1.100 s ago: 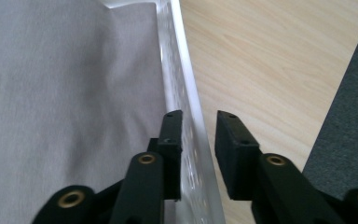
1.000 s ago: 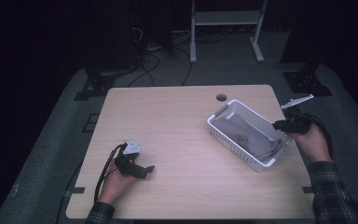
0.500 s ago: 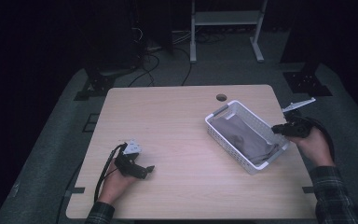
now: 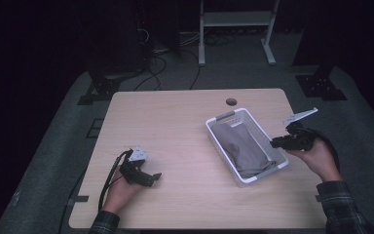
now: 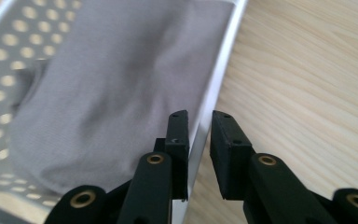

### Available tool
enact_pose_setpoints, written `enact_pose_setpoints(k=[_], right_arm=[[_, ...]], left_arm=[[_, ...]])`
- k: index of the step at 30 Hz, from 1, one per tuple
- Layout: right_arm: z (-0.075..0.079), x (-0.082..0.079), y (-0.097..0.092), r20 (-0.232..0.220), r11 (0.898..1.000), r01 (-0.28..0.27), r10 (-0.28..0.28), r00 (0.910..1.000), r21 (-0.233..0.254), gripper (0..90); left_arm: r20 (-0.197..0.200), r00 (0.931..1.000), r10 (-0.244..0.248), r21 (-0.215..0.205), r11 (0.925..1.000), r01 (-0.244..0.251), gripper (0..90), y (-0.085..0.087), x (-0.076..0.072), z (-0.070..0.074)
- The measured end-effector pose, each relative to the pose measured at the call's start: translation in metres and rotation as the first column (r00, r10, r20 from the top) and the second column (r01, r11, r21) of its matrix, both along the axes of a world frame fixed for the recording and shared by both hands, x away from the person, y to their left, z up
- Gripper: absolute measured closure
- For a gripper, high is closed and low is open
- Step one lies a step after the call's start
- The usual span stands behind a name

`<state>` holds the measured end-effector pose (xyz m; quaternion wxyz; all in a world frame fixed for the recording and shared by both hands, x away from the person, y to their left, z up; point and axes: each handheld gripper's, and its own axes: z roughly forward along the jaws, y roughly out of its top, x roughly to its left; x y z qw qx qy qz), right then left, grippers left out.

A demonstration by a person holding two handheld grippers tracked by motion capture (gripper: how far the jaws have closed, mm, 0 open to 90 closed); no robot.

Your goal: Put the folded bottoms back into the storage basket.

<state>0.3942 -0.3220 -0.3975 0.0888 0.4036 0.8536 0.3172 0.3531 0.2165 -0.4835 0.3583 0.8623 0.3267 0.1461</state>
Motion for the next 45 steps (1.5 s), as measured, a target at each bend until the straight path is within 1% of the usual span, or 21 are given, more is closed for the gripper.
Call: enact_pose_setpoints(k=[1,6,7,9,14,18,24,26,27,32,33,35,36,37,38,39,40,41,42,43,45], right_arm=[[0.001,-0.001,0.002,-0.001,1.0,-0.014,0.014,0.9999,0.008,73.9],[0.004,-0.007,0.013,-0.007,0.999,-0.051,0.051,0.9987,0.0,74.0],[0.004,-0.01,0.018,-0.011,0.997,-0.073,0.073,0.9972,0.009,74.0],[0.004,-0.013,0.023,-0.018,0.995,-0.096,0.096,0.9952,0.015,74.1],[0.004,-0.018,0.034,-0.024,0.99,-0.137,0.137,0.9903,0.022,74.0],[0.004,-0.022,0.043,-0.025,0.984,-0.174,0.174,0.9844,0.025,74.0],[0.004,-0.027,0.055,-0.026,0.977,-0.211,0.212,0.9769,0.032,74.0],[0.004,-0.028,0.057,-0.027,0.976,-0.216,0.217,0.9759,0.035,74.0],[0.004,-0.029,0.06,-0.021,0.973,-0.228,0.228,0.9734,0.036,74.0],[0.004,-0.032,0.065,-0.013,0.971,-0.238,0.238,0.9711,0.034,72.8],[0.004,-0.032,0.064,-0.007,0.971,-0.237,0.238,0.9713,0.036,71.4],[0.006,-0.032,0.061,0.009,0.975,-0.217,0.217,0.9762,0.054,68.3],[0.006,-0.032,0.061,0.009,0.975,-0.217,0.217,0.9762,0.054,68.3],[0.007,-0.033,0.058,0.019,0.976,-0.207,0.206,0.9784,0.068,65.5],[0.007,-0.033,0.052,0.039,0.981,-0.175,0.173,0.9842,0.082,58.3],[0.007,-0.033,0.049,0.046,0.982,-0.162,0.158,0.9863,0.093,54.2],[0.007,-0.033,0.049,0.046,0.982,-0.162,0.158,0.9863,0.093,54.2],[0.006,-0.033,0.043,0.065,0.986,-0.125,0.119,0.9908,0.109,45.5],[0.006,-0.033,0.043,0.065,0.986,-0.125,0.119,0.9908,0.109,45.5],[0.003,-0.033,0.036,0.08,0.988,-0.092,0.083,0.9934,0.122,38.2],[-0.001,-0.034,0.032,0.103,0.992,-0.058,0.047,0.9936,0.114,30.1]], left_arm=[[0.0,1.0,0.0,0.0,1.0,0.0,0.0,0.0,0.0,0.0],[0.0,1.0,0.0,0.0,1.0,0.0,0.0,0.0,0.0,0.0],[0.0,1.0,0.0,0.0,1.0,0.0,0.0,0.0,0.0,0.0],[0.0,1.0,0.0,0.0,1.0,0.0,0.0,0.0,0.0,0.0],[0.0,1.0,0.0,0.0,1.0,0.0,0.0,0.0,0.0,0.0],[0.0,1.0,0.0,0.0,1.0,0.0,0.0,0.0,0.0,0.0],[-0.001,1.0,0.0,0.0,1.0,0.0,0.0,0.0,0.0,0.0],[0.0,1.0,0.0,0.0,1.0,0.0,0.0,0.0,0.0,0.0],[0.0,1.0,0.0,0.0,1.0,0.0,0.0,0.0,0.0,0.0],[0.0,1.0,0.0,0.0,1.0,0.0,0.0,0.0,0.0,0.0],[0.0,1.0,0.0,0.0,1.0,0.0,0.0,0.0,0.0,0.0],[0.0,1.0,0.0,0.0,1.0,0.0,0.0,0.0,0.0,0.0],[0.0,1.0,0.0,0.0,1.0,0.0,0.0,0.0,0.0,0.0],[0.0,1.0,0.0,0.0,1.0,0.0,0.0,0.0,0.0,0.0],[0.0,1.0,0.0,0.001,1.0,0.0,0.0,0.0,0.0,0.0],[0.0,1.0,0.0,0.0,1.0,0.0,0.0,0.0,0.0,0.0],[0.0,1.0,0.0,0.0,1.0,0.0,0.0,0.0,0.0,0.0],[0.002,1.0,0.001,-0.001,1.0,-0.001,0.0,0.0,0.0,0.0],[0.002,1.0,0.001,-0.001,1.0,-0.001,0.0,0.0,0.0,0.0],[0.001,1.0,0.001,-0.002,1.0,-0.001,0.0,0.0,0.0,0.0],[0.001,1.0,0.001,-0.002,1.0,-0.001,0.0,0.0,0.0,0.0]])
